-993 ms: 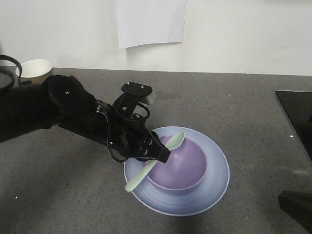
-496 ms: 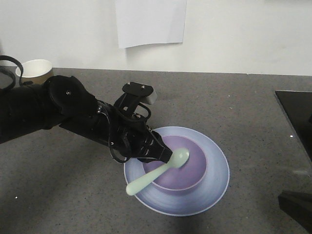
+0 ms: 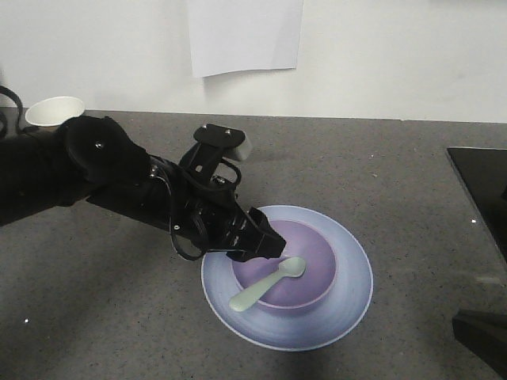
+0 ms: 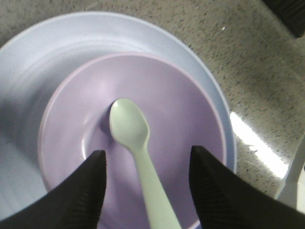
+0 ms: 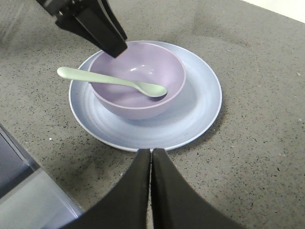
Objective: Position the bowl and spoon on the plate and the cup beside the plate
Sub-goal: 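Lower the spoon into the bowl, open the left gripper, withdraw, then move the left gripper down onto the brown paper cup rim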
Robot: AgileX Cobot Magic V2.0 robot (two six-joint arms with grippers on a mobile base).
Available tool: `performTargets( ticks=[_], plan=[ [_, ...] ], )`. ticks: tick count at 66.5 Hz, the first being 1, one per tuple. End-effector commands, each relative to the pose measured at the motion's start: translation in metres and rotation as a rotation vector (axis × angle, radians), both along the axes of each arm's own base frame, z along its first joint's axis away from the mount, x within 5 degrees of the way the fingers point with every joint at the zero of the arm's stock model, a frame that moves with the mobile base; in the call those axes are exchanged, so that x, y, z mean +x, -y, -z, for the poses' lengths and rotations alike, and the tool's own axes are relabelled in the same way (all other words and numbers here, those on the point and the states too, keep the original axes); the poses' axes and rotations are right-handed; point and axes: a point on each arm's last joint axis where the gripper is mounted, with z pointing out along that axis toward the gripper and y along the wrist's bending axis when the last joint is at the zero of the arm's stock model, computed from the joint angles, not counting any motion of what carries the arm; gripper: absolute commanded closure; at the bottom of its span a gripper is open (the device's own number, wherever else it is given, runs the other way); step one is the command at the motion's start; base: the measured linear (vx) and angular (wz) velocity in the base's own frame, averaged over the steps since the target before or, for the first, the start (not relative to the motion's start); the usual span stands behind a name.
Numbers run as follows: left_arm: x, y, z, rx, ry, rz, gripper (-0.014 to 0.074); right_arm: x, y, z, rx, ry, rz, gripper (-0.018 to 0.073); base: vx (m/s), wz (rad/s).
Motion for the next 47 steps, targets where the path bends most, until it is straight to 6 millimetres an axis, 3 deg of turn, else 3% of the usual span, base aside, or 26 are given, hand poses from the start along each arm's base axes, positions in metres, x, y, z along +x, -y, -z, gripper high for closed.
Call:
performTargets(
  ticks=[1, 9, 21, 39, 47],
  plan=[
    [-0.008, -0.010, -0.046, -0.113, 0.108, -0.053, 0.0208, 0.003, 0.000, -0.012, 0.033, 0.064, 0.022, 0.0564, 0.00, 0.00],
    [-0.014, -0.034, -0.073, -0.122, 0.191, -0.106, 0.0209, 0.003, 0.000, -0.011, 0.033, 0.056, 0.021, 0.0564, 0.00, 0.00],
    [-0.025, -0.090, -0.108, 0.001, 0.335, -0.313, 0.0220, 0.003, 0.000, -0.012, 0.036, 0.056, 0.020, 0.0564, 0.00, 0.00],
    [-0.044, -0.185, -0.136, 0.412, 0.501, -0.785, 0.0226, 0.003, 0.000, -0.012, 0.056, 0.044, 0.028, 0.0564, 0.00, 0.00],
    [-0.049, -0.210, -0.143, 0.492, 0.532, -0.942, 0.0226, 0.003, 0.000, -0.012, 0.067, 0.036, 0.035, 0.0564, 0.00, 0.00]
  ],
)
